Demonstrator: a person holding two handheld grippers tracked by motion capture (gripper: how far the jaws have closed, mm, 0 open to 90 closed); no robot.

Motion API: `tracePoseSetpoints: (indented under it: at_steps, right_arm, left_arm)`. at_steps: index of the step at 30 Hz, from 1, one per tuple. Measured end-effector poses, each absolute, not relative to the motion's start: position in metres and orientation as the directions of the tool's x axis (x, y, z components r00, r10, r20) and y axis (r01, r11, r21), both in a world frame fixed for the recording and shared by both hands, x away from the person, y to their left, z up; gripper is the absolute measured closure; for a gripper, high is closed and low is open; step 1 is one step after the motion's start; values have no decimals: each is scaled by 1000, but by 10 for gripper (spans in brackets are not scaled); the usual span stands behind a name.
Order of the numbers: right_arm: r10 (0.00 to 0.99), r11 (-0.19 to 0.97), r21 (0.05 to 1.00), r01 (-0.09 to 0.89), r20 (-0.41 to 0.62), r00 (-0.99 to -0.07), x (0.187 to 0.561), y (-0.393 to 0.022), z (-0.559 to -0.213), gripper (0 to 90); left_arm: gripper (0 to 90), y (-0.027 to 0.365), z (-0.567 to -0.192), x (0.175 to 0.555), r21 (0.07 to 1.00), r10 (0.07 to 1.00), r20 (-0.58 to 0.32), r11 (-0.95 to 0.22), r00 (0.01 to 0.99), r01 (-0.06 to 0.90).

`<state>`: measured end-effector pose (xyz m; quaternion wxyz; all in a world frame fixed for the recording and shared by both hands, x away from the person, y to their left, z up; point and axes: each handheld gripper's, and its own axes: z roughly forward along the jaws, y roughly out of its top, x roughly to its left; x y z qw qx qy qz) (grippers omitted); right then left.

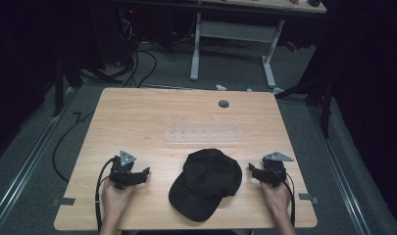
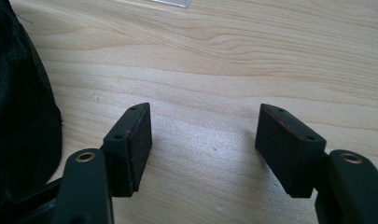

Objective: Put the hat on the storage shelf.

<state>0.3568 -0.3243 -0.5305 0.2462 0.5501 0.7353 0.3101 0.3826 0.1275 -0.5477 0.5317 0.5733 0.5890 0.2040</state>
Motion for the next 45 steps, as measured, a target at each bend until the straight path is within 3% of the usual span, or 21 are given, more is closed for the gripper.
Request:
tracePoseSetpoints:
  at_steps: [7,15,35,45]
  right_arm:
    - [962,203,726,657,-22,-273,356,-324,-530,355]
    - [967,148,733,664,35,-254,354,-328,-527,424]
    - [910,36,805,593,219,-352,327,-325,-494,281]
    - [858,52,800,597,271,-438,327,-315,-480,252]
  left_arm:
    - [218,128,-548,383,850,892,-393,260,223,459]
    - [220,128,-548,383,849,892,-394,261,222,459]
    - [223,128,-548,383,849,891,-396,263,222,459]
    - [223,128,-548,383,849,891,-396,263,222,458]
